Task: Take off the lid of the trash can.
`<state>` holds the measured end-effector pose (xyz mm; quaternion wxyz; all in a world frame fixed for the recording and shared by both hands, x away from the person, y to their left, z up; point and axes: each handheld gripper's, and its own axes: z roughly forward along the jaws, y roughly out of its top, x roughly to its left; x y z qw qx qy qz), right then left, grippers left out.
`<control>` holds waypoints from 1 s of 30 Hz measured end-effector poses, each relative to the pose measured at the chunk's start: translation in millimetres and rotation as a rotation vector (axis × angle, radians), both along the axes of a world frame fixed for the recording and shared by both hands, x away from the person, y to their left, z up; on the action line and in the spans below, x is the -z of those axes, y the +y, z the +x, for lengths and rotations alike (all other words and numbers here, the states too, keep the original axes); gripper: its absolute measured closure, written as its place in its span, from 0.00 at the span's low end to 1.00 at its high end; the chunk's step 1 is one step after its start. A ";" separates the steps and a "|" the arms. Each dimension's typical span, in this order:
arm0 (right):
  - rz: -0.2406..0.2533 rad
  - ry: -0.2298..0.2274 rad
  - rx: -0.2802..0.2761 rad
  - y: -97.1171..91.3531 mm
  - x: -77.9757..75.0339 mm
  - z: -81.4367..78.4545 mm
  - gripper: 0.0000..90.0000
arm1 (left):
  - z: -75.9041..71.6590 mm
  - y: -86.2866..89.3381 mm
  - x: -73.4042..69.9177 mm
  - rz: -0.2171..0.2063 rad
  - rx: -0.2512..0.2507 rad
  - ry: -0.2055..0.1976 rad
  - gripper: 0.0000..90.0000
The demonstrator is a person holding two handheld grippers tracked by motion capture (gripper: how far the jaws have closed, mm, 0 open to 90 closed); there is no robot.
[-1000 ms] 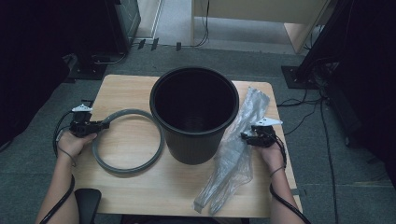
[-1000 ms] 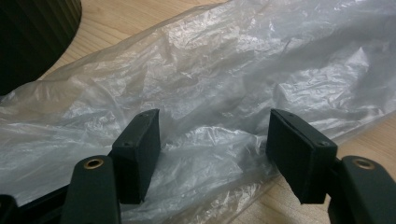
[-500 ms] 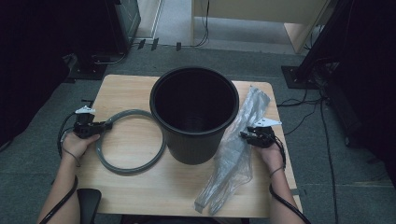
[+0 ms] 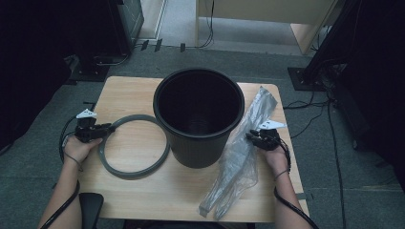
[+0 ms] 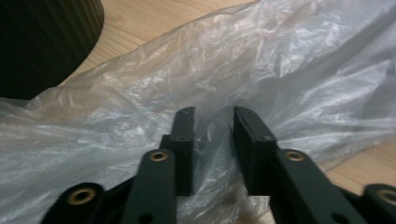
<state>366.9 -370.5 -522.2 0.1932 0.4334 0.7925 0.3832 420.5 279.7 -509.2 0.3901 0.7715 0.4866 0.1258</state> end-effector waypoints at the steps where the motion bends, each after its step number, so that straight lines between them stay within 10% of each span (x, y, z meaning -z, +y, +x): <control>1: -0.008 -0.009 -0.011 1.9 0.0 -0.3 0.88 | 0.5 -0.4 0.0 -0.002 -0.001 -0.001 0.70; 30: 0.106 -0.028 -0.072 -2.2 -25.3 -5.7 0.97 | 0.2 -3.1 -8.4 -0.033 -0.002 -0.044 0.50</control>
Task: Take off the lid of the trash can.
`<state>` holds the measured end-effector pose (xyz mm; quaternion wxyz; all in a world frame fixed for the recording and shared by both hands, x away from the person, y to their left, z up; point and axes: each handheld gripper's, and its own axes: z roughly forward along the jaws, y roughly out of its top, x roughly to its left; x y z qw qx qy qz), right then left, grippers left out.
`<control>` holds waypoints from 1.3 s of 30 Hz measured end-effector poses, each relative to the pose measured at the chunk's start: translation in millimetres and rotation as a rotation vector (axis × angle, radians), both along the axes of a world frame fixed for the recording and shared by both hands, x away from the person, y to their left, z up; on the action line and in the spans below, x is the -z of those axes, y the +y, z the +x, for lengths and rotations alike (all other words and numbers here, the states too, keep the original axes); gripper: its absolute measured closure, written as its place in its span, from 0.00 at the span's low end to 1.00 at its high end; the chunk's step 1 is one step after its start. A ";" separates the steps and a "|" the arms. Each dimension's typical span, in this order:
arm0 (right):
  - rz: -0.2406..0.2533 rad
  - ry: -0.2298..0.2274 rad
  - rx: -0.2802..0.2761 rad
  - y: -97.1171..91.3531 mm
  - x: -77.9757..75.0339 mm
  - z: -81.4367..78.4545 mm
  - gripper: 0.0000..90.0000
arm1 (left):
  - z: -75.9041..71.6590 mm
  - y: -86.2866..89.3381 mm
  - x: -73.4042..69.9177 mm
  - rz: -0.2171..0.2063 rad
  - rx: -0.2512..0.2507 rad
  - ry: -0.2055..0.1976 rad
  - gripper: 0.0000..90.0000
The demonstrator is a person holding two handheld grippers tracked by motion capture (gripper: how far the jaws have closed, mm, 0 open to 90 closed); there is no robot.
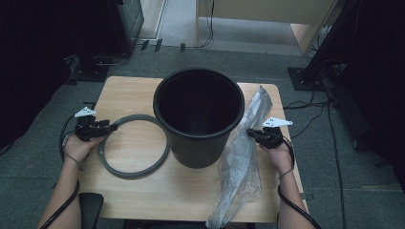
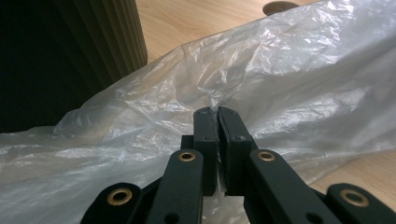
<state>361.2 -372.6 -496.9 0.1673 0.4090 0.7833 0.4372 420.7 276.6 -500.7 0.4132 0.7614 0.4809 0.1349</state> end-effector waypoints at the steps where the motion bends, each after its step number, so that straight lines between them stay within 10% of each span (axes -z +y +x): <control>1: 0.004 -0.003 0.001 0.0 -1.2 -0.3 0.97 | -0.2 -0.4 -0.4 0.003 0.002 -0.001 0.50; 39: 0.090 -0.037 -0.024 4.5 -41.7 -14.3 0.99 | -5.2 -17.2 -14.7 -0.007 0.055 0.005 0.47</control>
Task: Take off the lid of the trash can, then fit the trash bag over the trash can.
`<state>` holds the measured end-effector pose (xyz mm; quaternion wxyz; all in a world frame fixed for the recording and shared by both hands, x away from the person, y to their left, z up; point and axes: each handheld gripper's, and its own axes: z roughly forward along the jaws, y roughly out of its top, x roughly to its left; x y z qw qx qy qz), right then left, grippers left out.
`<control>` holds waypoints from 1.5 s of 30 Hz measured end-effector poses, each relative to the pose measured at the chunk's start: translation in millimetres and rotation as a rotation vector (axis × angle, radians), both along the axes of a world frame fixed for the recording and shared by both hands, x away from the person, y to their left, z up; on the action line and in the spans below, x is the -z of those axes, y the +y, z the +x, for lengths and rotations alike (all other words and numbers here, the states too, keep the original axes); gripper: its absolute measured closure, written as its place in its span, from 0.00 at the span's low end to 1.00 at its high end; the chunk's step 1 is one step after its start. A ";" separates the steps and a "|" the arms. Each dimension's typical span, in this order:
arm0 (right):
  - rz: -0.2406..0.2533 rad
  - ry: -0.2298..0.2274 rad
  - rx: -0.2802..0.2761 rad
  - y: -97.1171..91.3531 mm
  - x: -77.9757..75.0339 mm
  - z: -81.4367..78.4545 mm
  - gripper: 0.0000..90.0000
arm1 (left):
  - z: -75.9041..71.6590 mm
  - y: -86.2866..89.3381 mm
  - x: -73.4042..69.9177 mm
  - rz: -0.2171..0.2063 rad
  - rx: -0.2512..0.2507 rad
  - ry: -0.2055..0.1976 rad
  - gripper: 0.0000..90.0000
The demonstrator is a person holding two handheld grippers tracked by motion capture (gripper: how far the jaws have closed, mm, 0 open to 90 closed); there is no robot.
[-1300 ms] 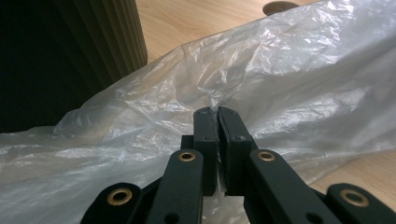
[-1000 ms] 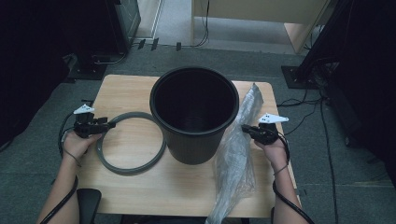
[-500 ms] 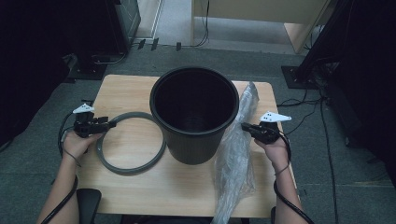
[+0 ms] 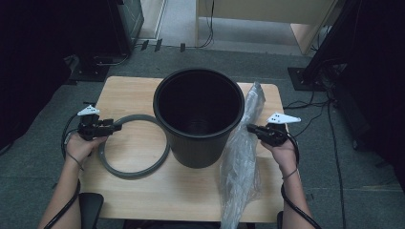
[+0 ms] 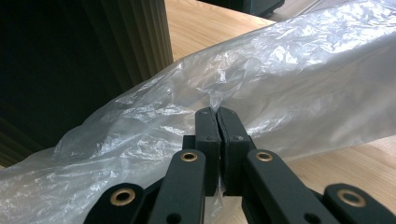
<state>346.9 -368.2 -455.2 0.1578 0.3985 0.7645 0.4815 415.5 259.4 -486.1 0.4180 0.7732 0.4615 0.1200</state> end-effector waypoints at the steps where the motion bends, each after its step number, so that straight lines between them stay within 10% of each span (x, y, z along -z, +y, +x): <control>1: 0.001 0.001 0.001 0.3 -0.2 -0.8 0.99 | 0.0 -0.3 0.0 -0.001 -0.001 0.002 0.47; 45: 0.010 -0.067 -0.124 7.1 -79.0 -4.9 1.00 | 11.2 -46.1 -60.5 0.006 0.150 -0.063 0.42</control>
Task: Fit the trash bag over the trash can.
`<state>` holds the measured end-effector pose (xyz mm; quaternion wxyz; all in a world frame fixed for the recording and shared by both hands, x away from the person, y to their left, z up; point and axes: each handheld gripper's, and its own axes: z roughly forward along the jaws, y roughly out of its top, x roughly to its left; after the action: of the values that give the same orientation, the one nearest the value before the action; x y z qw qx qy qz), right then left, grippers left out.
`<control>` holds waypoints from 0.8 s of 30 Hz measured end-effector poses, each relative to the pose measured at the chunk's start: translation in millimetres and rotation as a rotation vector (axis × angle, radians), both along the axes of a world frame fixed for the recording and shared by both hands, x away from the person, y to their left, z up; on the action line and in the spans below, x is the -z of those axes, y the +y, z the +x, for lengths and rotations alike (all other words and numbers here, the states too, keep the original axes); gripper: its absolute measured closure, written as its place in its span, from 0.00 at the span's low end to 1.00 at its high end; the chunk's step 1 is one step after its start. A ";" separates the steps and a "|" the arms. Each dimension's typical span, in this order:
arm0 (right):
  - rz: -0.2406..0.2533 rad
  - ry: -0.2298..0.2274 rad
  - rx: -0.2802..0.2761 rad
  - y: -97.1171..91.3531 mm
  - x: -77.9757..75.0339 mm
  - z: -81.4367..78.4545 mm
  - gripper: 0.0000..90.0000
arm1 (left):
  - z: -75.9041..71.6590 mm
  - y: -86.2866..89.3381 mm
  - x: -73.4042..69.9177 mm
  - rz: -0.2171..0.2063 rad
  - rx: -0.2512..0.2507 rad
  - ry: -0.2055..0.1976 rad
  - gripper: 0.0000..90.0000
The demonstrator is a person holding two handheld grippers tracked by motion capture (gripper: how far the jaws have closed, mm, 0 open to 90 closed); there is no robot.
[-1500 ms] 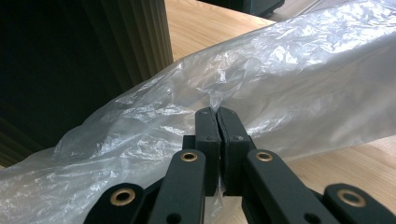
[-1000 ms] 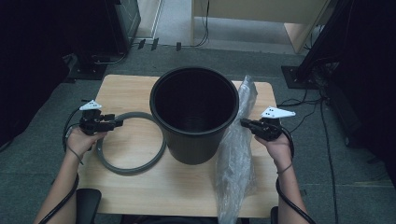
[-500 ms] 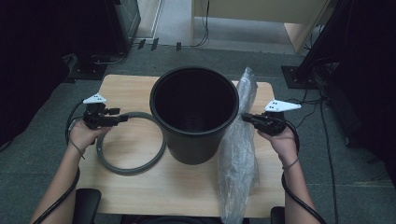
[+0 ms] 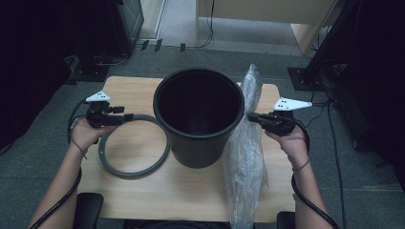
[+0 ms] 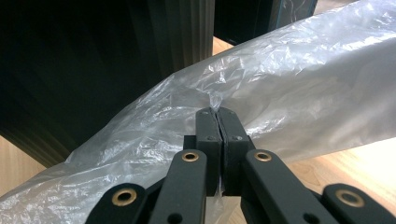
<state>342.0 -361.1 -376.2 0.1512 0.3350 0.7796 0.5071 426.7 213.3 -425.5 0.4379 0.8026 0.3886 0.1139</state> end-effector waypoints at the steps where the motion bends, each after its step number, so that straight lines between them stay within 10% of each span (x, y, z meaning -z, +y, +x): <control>1: 0.002 -0.005 -0.005 -0.2 -3.5 -1.1 1.00 | 0.0 -1.8 -3.1 -0.005 0.003 -0.007 0.42; 24: 0.029 0.001 -0.097 -2.4 -45.1 -10.9 1.00 | -3.0 -16.4 -45.7 -0.034 0.066 -0.050 0.43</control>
<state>331.1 -363.6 -331.1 0.1212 0.2993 0.7877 0.5247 423.7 196.9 -379.8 0.4645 0.8045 0.3527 0.1126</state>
